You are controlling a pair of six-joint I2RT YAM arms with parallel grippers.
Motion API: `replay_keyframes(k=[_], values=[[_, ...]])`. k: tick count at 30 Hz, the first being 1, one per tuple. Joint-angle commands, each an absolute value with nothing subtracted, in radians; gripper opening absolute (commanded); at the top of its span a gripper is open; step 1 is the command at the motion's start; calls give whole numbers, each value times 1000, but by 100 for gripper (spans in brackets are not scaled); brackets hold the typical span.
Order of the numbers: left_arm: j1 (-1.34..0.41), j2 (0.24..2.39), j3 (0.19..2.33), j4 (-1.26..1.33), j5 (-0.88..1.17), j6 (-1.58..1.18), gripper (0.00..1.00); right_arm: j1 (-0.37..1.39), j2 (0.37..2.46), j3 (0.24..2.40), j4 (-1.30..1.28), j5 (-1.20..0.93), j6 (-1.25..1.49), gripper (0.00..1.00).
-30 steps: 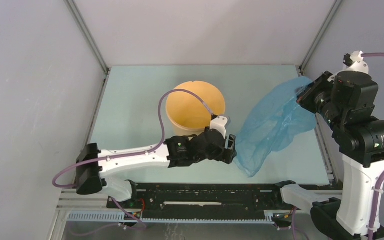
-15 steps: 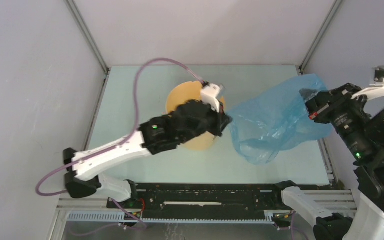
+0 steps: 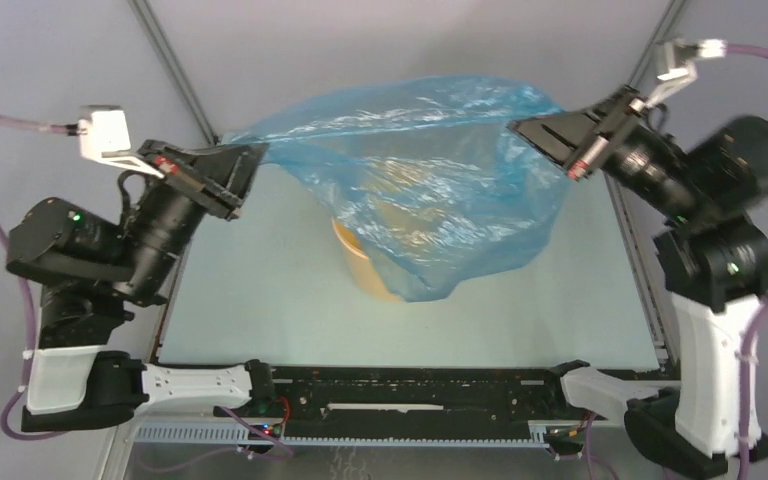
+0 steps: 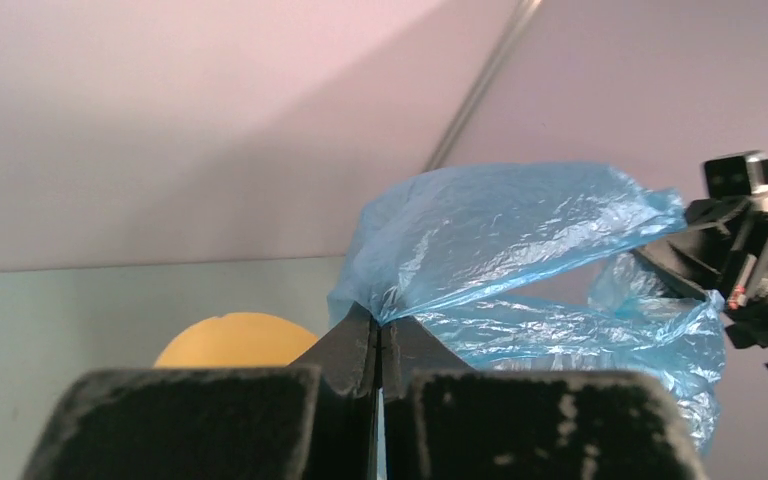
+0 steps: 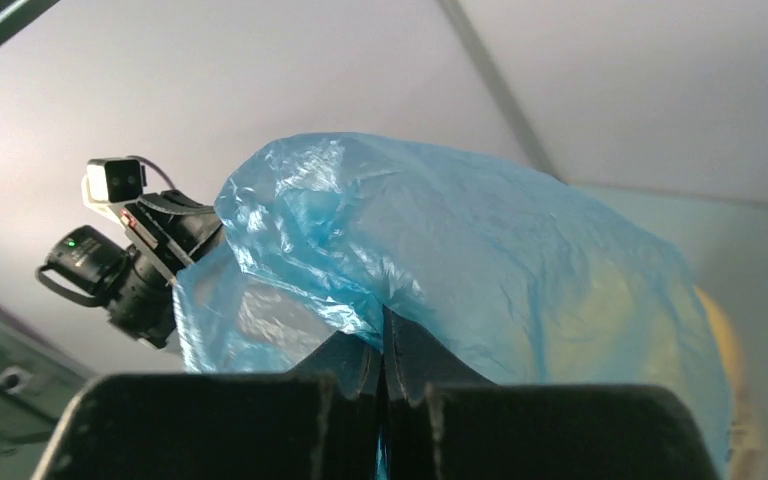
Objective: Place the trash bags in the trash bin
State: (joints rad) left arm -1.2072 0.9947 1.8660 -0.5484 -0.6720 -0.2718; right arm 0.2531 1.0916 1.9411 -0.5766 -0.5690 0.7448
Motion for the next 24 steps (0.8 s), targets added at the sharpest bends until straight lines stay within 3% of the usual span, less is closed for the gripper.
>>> replay_keyframes(k=[1, 7, 13, 24], values=[[-1204, 979, 1860, -646, -805, -245, 0, 341, 1174, 1930, -471, -651, 869, 0], [-1191, 1023, 1882, -648, -837, -221, 0, 378, 1267, 1863, -497, -684, 915, 0], [-1036, 1119, 1969, -688, -703, -260, 0, 324, 1345, 1898, -516, -714, 928, 0], [-885, 1298, 2329, -736, -514, -220, 0, 318, 1488, 2146, -483, -739, 1007, 0]])
